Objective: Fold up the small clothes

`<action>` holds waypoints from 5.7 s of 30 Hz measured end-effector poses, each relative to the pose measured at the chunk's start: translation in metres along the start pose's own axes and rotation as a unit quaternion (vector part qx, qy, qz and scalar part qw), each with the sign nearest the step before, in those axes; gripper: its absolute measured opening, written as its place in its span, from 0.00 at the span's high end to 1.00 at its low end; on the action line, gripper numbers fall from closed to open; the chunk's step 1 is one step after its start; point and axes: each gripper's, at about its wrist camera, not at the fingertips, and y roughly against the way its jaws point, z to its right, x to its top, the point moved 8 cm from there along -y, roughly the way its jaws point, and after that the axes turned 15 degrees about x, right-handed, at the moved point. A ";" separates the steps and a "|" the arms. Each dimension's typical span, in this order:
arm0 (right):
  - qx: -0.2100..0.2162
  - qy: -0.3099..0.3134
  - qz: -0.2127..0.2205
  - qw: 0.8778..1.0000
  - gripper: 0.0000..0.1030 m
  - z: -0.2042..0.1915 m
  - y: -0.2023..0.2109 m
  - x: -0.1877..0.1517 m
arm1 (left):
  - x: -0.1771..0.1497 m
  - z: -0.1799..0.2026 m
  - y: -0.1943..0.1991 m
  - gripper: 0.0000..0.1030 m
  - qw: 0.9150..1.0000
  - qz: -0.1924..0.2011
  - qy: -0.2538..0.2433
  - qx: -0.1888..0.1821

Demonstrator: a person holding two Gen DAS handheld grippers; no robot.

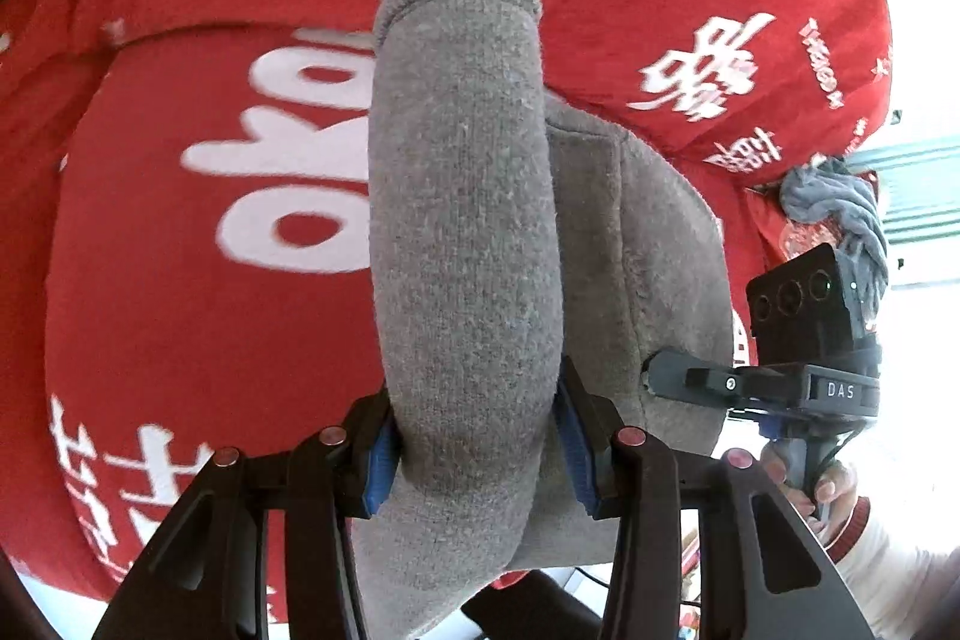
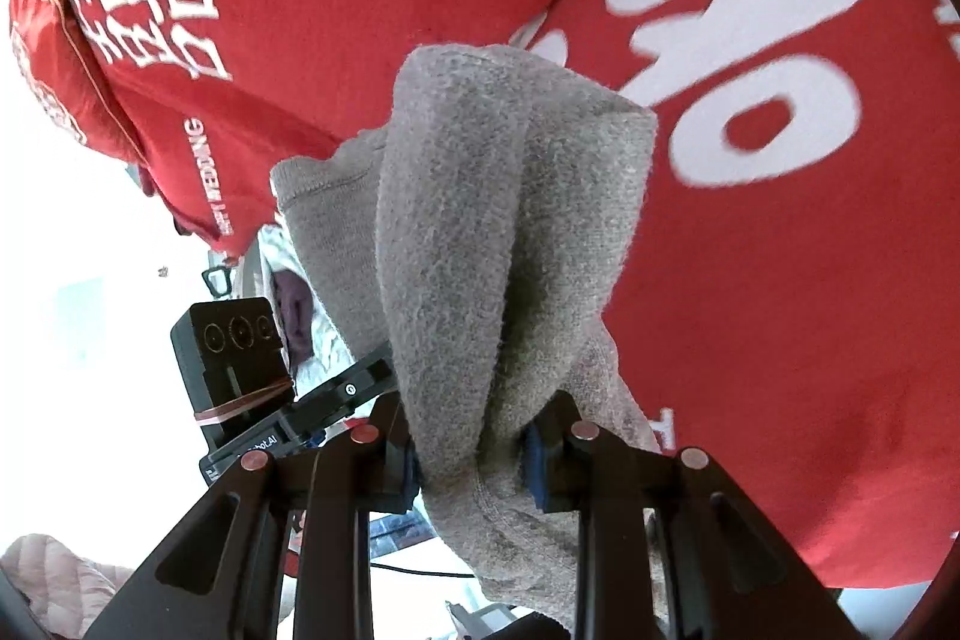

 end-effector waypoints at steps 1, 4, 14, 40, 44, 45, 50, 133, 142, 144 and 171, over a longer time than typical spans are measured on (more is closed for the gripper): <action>-0.003 -0.002 -0.004 1.000 0.72 0.003 -0.007 0.000 | -0.002 -0.007 -0.004 0.54 1.000 -0.001 0.004 0.003; -0.044 -0.010 -0.009 0.999 0.72 0.028 -0.016 0.008 | -0.001 -0.032 -0.028 0.54 0.998 0.004 0.014 0.055; -0.356 0.053 0.019 0.933 0.67 0.070 0.047 0.040 | -0.008 -0.102 -0.037 0.54 0.980 0.015 0.023 0.195; -0.424 0.175 -0.022 0.888 1.00 0.076 -0.016 -0.040 | -0.077 -0.044 -0.073 0.26 0.984 -0.020 -0.019 0.176; -0.421 0.159 -0.014 0.893 1.00 0.079 -0.012 -0.041 | -0.084 -0.046 -0.077 0.26 0.981 -0.041 -0.019 0.186; -0.421 0.156 -0.012 0.893 1.00 0.079 -0.010 -0.042 | -0.085 -0.046 -0.077 0.26 0.981 -0.044 -0.018 0.188; -0.425 0.136 -0.012 0.895 1.00 0.075 -0.010 -0.041 | -0.087 -0.044 -0.068 0.26 0.978 -0.044 -0.020 0.201; -0.503 0.164 0.069 0.846 0.18 -0.126 0.038 -0.067 | -0.049 0.003 0.134 0.01 0.959 0.048 -0.019 0.280; -0.503 0.163 0.071 0.846 0.18 -0.127 0.038 -0.067 | -0.049 0.002 0.134 0.01 0.959 0.047 -0.020 0.279; -0.503 0.163 0.070 0.846 0.18 -0.127 0.039 -0.067 | -0.049 0.003 0.134 0.01 0.959 0.047 -0.020 0.280; -0.504 0.166 0.064 0.845 0.18 -0.126 0.040 -0.065 | -0.049 0.003 0.133 0.01 0.959 0.047 -0.019 0.280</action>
